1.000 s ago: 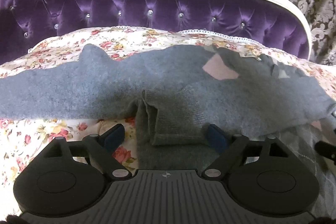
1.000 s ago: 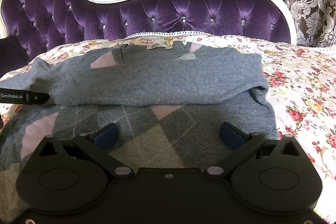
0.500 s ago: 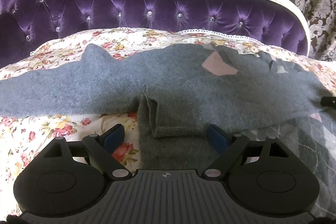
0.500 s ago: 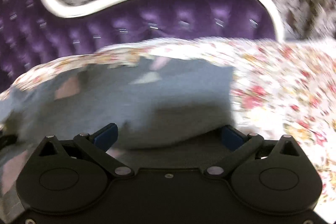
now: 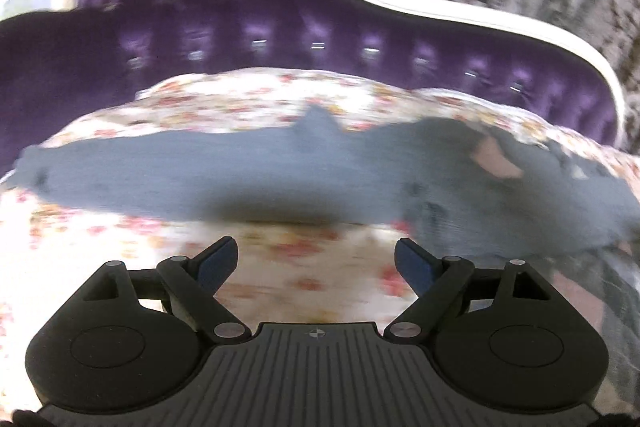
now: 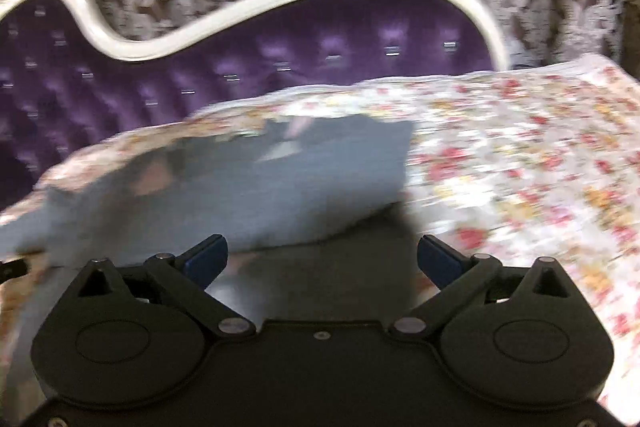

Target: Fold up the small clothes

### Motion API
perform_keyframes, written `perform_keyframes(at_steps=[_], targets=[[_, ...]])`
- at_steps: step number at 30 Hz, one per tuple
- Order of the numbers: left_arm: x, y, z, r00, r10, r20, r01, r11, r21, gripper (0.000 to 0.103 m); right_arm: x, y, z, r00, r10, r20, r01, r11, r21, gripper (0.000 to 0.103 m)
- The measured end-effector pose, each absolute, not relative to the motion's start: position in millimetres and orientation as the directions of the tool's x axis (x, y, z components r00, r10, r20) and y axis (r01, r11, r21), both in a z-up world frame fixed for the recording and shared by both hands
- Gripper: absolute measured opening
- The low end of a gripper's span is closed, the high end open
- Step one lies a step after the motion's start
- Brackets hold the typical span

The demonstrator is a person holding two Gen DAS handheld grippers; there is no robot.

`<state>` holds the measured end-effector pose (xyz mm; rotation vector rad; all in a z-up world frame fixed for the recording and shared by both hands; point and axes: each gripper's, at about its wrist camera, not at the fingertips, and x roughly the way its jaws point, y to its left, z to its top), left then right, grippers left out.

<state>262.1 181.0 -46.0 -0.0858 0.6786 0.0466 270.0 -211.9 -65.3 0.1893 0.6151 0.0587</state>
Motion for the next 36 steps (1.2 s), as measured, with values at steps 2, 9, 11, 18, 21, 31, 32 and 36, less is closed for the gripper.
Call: perform_keyframes(at_steps=[2,9,11,18,21,31,32,36], targets=[[262,207,-41,0.773,0.041,-0.633,-0.123,0.988,-0.088,0.086,267,-194,-63,0.811,0.153,-0.565,-0.044,0.979,0.201,0.102],[269,297,-41,0.741,0.139,-0.657,-0.333,0.926,-0.179,0.086,261,-143,-61,0.776,0.274,-0.567,-0.178,0.959,0.221,0.102],[273,321,-44,0.729,0.153,-0.667,-0.381,0.900,-0.210,0.085,262,-133,-61,0.766,0.295,-0.571,-0.204,0.954,0.220,0.102],[289,367,-52,0.718,0.229,-0.658,-0.477,0.850,-0.225,0.085,264,-112,-61,0.744,0.332,-0.580,-0.253,0.943,0.215,0.102],[301,376,-52,0.729,0.240,-0.641,-0.473,0.854,-0.218,0.085,267,-106,-65,0.738,0.327,-0.590,-0.252,0.945,0.209,0.102],[327,393,-58,0.747,0.285,-0.601,-0.485,0.851,-0.200,0.008,272,-91,-70,0.716,0.338,-0.611,-0.267,0.941,0.207,0.102],[326,392,-56,0.751,0.292,-0.592,-0.487,0.851,-0.198,0.008,272,-90,-70,0.715,0.339,-0.611,-0.268,0.941,0.208,0.102],[311,372,-34,0.778,0.352,-0.520,-0.476,0.871,-0.122,0.008,272,-91,-70,0.711,0.346,-0.612,-0.269,0.938,0.217,0.102]])
